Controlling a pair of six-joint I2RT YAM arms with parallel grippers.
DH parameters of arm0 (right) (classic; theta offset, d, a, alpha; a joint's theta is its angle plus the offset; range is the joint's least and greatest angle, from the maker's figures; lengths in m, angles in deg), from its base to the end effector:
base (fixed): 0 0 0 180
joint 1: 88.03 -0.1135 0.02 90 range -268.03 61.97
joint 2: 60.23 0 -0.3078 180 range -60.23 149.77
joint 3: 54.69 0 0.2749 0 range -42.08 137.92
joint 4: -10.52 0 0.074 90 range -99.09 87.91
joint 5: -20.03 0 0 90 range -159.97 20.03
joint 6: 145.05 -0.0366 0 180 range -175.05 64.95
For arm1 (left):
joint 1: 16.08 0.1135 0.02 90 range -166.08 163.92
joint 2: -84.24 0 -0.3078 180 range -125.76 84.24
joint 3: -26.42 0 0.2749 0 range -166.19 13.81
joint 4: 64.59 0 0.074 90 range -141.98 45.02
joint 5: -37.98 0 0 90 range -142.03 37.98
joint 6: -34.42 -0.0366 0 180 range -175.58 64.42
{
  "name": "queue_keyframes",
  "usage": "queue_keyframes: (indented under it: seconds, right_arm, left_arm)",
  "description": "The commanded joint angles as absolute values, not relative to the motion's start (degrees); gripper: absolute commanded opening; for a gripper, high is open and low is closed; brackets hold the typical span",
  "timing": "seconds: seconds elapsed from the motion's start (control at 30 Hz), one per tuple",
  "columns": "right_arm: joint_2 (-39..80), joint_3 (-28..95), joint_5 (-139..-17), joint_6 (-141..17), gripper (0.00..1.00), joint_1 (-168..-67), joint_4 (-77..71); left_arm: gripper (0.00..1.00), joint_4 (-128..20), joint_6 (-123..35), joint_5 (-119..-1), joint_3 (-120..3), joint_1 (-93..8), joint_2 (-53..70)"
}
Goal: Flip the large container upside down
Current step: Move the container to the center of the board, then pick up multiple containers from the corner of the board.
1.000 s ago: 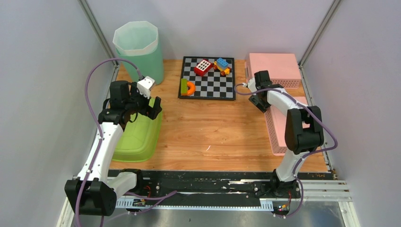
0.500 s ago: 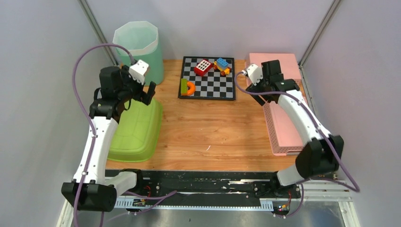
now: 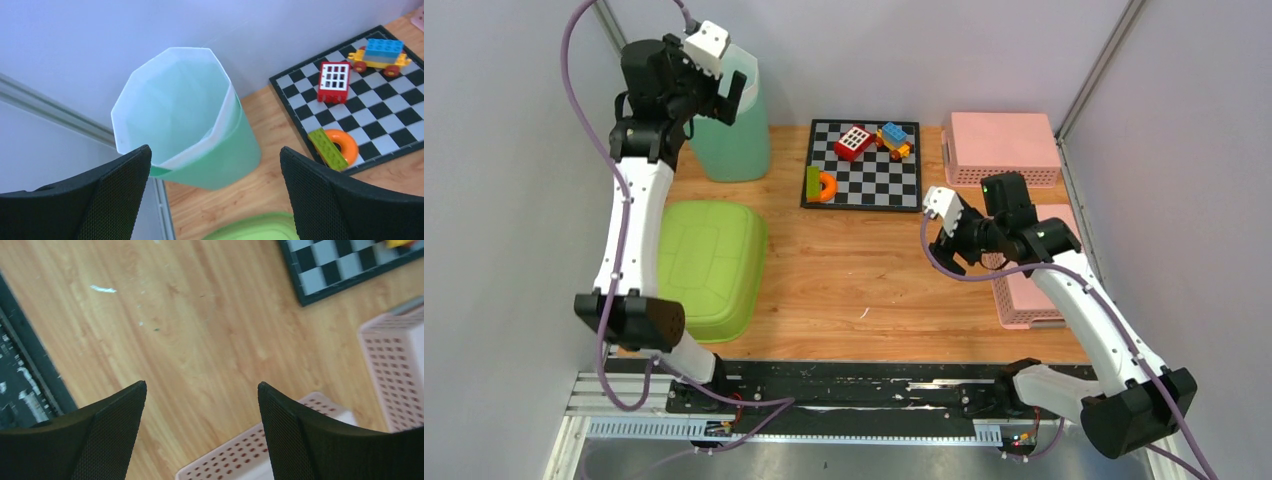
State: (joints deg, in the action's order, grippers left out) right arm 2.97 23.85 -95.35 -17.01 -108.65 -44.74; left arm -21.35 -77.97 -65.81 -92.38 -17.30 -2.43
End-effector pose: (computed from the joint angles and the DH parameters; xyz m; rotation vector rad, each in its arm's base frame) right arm 0.2083 0.0951 0.3923 -1.2777 1.8022 0.3336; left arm 0.3421 -0.0160 0.5459 0.5287 1.6781 0.0565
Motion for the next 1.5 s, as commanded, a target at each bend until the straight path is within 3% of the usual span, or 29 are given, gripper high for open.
queue_keyframes:
  seconds: [0.0,0.23,1.03,1.17,1.47]
  right_arm:
    - [1.74,19.11,-105.46,-13.82,0.84,-109.38,-46.77]
    - [2.53,15.15,-105.76,-12.55,0.84,-109.38,-44.44]
    - [3.53,12.68,-106.09,-12.07,0.84,-109.38,-42.46]
    - [3.75,12.58,-106.14,-12.08,0.84,-109.38,-42.41]
    - [3.74,12.62,-106.02,-12.41,0.84,-109.38,-42.25]
  left_arm:
    - [1.0,-17.59,-79.84,-62.95,-102.72,-17.06,-13.1]
    - [1.0,-8.91,-81.39,-63.69,-118.76,-17.05,-27.96]
    - [1.0,-9.67,-84.09,-61.71,-114.86,-17.05,-36.81]
    - [0.94,-9.12,-85.63,-61.21,-114.9,-17.05,-37.77]
    - [0.7,-7.16,-88.27,-61.63,-114.92,-17.05,-39.32]
